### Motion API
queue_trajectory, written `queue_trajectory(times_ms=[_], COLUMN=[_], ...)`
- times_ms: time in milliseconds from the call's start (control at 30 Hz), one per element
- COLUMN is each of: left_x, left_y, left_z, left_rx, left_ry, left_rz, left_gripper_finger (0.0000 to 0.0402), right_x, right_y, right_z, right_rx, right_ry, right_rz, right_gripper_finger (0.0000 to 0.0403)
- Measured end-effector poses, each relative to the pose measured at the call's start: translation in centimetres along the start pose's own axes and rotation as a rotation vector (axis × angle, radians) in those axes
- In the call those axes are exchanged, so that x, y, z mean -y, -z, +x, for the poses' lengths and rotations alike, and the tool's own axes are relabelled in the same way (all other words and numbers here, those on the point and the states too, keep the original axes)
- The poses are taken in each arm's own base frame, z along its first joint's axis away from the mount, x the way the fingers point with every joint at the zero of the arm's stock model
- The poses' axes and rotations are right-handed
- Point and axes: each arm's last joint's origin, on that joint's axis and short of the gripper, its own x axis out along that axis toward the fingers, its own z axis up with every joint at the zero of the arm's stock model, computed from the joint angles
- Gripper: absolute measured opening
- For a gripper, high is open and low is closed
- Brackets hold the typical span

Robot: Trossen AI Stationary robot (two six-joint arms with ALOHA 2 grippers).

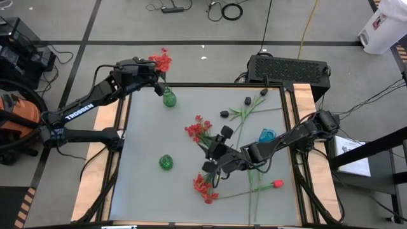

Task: Sort flowers into vase by color
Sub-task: Put the left orange flowers into the top green vase

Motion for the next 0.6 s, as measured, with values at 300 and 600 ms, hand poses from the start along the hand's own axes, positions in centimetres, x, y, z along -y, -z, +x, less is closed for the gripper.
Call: queue_trajectory(times_ms=[300,600], left_x=[0.1,0.3], left_y=[0.9,1.3], left_z=[0.0,0.8], left_rx=[-0.087,-0.127], left_ry=[0.011,0.018], left_rz=[-0.012,-0.029], left_gripper_finger=[0.0015,0.0022], right_x=[1.8,1.8], right_y=[0.9,1.1], right_z=[1.6,1.5], right_rx=[-0.093,-0.104], right_ry=[0.078,0.075], right_rz=[0.06,0.067], right_gripper_finger=[0.016,0.016])
